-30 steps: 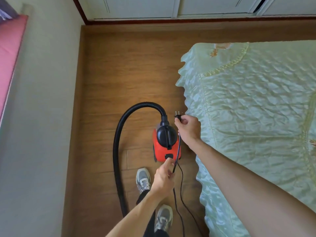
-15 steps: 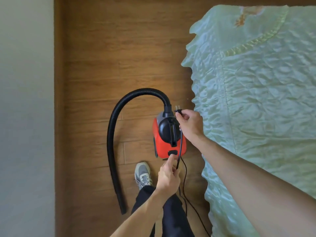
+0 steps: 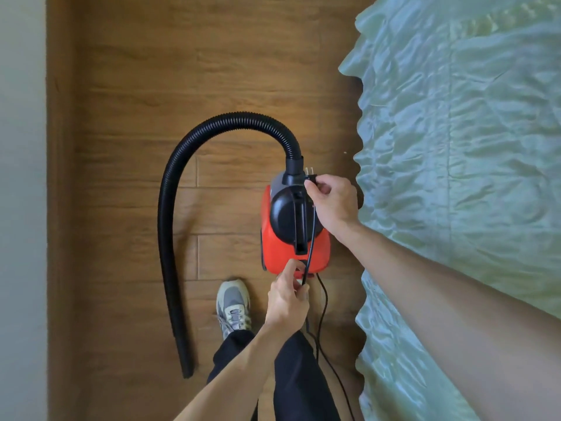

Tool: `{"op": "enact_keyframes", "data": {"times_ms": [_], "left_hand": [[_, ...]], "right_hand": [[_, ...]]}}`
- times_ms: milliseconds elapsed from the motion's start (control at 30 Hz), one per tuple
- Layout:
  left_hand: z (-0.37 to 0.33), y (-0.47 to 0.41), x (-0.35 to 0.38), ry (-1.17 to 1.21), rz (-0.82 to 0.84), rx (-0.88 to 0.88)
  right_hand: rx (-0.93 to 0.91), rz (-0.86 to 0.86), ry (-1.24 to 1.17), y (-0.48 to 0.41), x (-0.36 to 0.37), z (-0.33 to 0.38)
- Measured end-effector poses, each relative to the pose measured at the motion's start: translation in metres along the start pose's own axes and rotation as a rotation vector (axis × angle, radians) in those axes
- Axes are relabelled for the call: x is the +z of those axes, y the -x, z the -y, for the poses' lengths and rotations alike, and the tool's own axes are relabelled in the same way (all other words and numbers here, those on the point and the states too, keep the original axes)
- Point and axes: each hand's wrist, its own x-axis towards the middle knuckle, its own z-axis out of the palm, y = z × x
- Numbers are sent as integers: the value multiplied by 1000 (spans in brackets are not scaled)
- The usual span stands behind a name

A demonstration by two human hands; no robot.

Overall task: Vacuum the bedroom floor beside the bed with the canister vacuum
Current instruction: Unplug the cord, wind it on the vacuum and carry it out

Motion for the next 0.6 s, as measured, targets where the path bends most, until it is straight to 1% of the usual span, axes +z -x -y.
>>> {"op": "enact_keyframes", "data": {"times_ms": [267,467,600], "left_hand": [[22,-39,24,80,-69,-68],[32,-55,31,126,-106,-126],[36,-64,34,146,-105,-131]], "right_hand": [[-47,88,2,-33,36,-26],[-66,70,43,-48,53,-39],[-34,56,52,-54,61,-42]]}}
